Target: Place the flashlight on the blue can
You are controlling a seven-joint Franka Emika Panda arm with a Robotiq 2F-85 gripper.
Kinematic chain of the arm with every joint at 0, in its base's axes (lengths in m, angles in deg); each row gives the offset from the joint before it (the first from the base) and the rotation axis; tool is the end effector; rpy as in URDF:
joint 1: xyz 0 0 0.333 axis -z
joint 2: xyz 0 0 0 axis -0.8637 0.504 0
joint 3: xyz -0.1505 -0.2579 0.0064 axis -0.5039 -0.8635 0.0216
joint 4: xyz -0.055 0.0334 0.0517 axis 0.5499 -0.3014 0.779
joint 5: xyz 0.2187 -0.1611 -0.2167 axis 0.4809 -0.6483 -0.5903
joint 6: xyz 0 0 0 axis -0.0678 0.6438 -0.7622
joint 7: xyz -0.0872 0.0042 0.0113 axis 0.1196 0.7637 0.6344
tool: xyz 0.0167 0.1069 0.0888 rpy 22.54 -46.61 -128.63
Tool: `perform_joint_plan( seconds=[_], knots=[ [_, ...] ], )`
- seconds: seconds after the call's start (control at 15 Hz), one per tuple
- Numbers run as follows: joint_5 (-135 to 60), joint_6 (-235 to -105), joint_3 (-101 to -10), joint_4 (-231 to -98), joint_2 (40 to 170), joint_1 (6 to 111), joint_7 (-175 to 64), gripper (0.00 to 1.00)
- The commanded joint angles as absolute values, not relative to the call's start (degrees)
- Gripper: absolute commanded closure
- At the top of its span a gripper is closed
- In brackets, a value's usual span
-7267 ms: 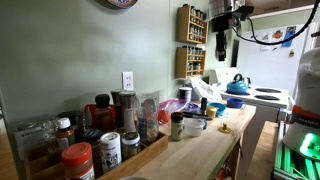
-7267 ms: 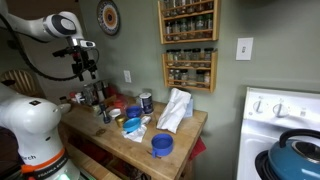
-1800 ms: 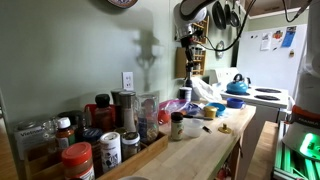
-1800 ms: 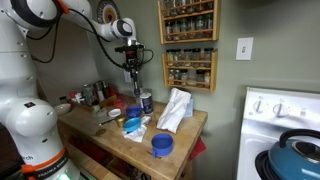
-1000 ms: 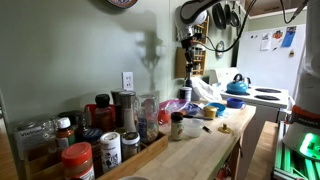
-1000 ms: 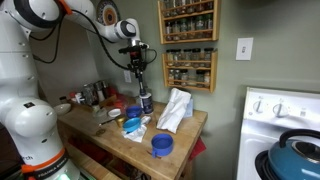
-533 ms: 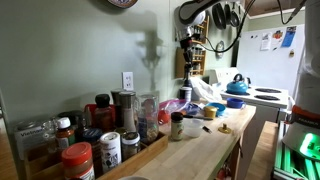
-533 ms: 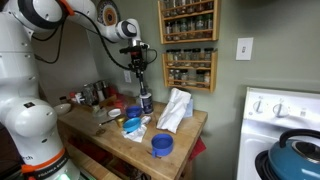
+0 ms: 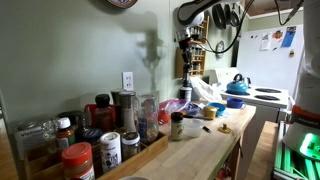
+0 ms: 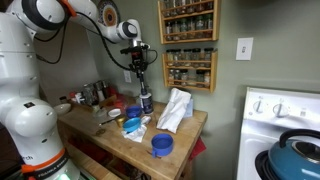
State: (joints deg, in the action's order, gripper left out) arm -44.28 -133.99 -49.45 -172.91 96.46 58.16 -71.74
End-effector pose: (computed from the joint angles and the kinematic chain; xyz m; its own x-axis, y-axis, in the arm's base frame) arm 0.5313 0.0086 0.4386 0.9405 0.2718 -0.2040 0.2997 -0.9463 0.1212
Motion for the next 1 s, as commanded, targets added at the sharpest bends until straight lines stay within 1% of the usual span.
perform_joint_plan(
  seconds=[0.0,0.33,0.4,0.47,0.53,0.67,0.73,0.87,0.93],
  knots=[
    [-43.74,-134.32,-49.34,-172.31,97.38,58.10,-70.53,0.93],
    [-43.57,-134.14,-49.36,-172.62,97.71,58.14,-70.16,0.93],
    [-43.38,-133.97,-49.35,-172.57,97.81,58.15,-69.95,0.46],
    [-43.36,-134.02,-49.34,-172.57,97.74,58.14,-69.78,0.45],
    [-43.25,-133.97,-49.33,-172.52,97.52,58.14,-69.74,0.40],
    [-43.49,-133.70,-49.38,-172.37,96.05,58.08,-69.11,0.26],
    [-43.51,-133.30,-49.37,-172.26,95.17,58.07,-69.03,0.17],
    [-42.71,-132.74,-49.20,-172.82,91.35,58.10,-69.87,0.04],
    [-41.59,-133.08,-49.10,-173.46,89.08,58.19,-70.85,0.00]
  ],
)
